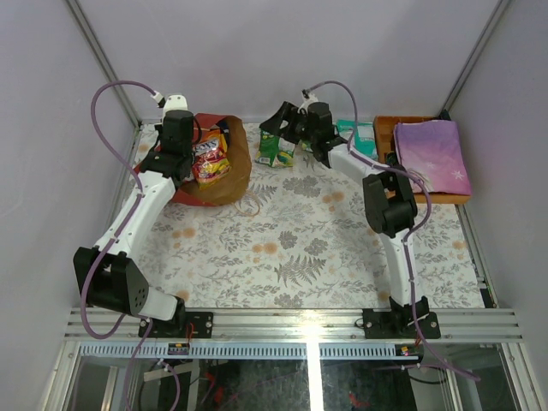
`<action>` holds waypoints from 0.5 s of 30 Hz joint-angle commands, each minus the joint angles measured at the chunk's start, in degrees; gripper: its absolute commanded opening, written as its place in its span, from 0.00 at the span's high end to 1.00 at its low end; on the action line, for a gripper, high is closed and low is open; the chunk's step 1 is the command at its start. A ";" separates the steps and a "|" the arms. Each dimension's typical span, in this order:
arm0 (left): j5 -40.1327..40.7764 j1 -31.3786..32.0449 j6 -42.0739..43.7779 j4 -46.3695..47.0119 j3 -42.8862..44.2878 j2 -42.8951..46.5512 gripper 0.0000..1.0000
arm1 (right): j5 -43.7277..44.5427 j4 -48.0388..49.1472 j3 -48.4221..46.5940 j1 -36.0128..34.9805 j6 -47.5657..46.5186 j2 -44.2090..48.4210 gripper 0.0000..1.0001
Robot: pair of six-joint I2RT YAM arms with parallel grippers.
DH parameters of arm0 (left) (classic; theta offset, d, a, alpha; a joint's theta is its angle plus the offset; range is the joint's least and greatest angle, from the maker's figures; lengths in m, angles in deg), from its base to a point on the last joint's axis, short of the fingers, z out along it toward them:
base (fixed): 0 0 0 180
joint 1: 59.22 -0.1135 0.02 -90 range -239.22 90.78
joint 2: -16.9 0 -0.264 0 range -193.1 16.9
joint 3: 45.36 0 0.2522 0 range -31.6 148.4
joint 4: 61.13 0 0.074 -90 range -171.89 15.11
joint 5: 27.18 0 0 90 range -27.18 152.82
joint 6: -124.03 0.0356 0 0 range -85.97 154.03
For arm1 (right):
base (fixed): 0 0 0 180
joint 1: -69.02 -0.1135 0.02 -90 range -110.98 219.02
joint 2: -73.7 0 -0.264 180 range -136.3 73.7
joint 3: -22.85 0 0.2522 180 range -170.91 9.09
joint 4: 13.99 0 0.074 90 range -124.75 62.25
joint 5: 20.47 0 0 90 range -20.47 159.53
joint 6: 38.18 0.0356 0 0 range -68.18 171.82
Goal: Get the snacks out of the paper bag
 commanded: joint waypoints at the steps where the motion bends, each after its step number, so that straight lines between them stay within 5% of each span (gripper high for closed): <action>1: 1.05 -0.37 1.00 3.53 -0.91 1.00 1.00 | -9.08 5.14 -3.58 -0.29 6.14 -8.09 0.14; 6: 1.29 -0.57 1.54 3.94 -1.31 1.07 1.00 | -13.31 -2.67 -9.78 0.53 7.47 -15.61 0.18; 15: 1.05 -0.72 1.53 3.96 -1.24 0.60 1.00 | -8.72 -11.57 -12.40 0.74 0.83 -13.32 0.13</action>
